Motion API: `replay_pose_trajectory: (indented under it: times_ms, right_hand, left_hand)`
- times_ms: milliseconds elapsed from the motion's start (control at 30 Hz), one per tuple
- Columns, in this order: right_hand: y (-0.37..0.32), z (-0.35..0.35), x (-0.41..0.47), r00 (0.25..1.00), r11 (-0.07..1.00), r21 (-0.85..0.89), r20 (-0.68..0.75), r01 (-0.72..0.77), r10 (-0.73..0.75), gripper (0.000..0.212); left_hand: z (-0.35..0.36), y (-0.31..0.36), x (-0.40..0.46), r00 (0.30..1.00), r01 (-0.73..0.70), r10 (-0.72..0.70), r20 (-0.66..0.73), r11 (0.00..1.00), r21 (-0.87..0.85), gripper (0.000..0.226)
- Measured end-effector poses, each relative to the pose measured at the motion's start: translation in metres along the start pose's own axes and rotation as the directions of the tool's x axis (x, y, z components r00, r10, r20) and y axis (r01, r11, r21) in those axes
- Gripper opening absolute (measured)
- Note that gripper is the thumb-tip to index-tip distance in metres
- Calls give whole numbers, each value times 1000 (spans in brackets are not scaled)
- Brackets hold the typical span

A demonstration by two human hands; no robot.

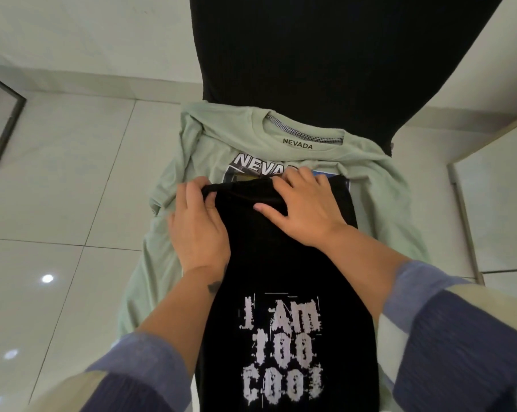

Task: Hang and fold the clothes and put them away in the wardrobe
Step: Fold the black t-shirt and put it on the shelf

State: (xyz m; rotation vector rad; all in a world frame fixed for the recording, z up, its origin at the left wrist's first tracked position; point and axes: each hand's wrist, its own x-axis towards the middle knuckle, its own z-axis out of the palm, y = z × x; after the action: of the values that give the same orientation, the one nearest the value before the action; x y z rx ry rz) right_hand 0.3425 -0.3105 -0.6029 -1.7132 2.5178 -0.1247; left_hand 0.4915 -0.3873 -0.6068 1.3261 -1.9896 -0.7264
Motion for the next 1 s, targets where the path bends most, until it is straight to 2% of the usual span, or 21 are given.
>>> replay_pose_trajectory:
  times_ms: [133,300,433,567,767,900,967,1000]
  right_hand:
    - [-7,-14,-4,998,990,131,29,53,-57,46]
    - [-16,-51,-14,997,964,257,20,70,-78,33]
    - [-21,-109,-34,996,928,373,95,-31,-4,32]
    - [-32,-180,-66,987,824,545,125,-156,104,39]
    - [-53,-311,-108,965,738,637,34,-221,260,49]
    - [-49,-413,-129,921,711,681,-139,-177,363,41]
    - [-44,-465,-147,878,701,696,-228,-156,422,34]
    - [-42,-489,-157,853,691,707,-260,-151,453,32]
  left_hand:
    - [-5,8,-3,999,38,-36,22,998,-51,23]
    - [-19,24,-3,994,108,-107,20,993,-52,27]
    - [-46,64,-2,997,76,-73,39,993,-90,28]
    - [-83,119,0,998,13,-5,59,990,-137,26]
    - [-154,234,14,990,-137,140,-8,950,-282,22]
    - [-193,303,20,970,-241,236,-57,909,-339,45]
    - [-203,326,9,980,-194,193,-41,914,-357,51]
    - [-204,334,0,992,-119,124,-10,917,-380,52]
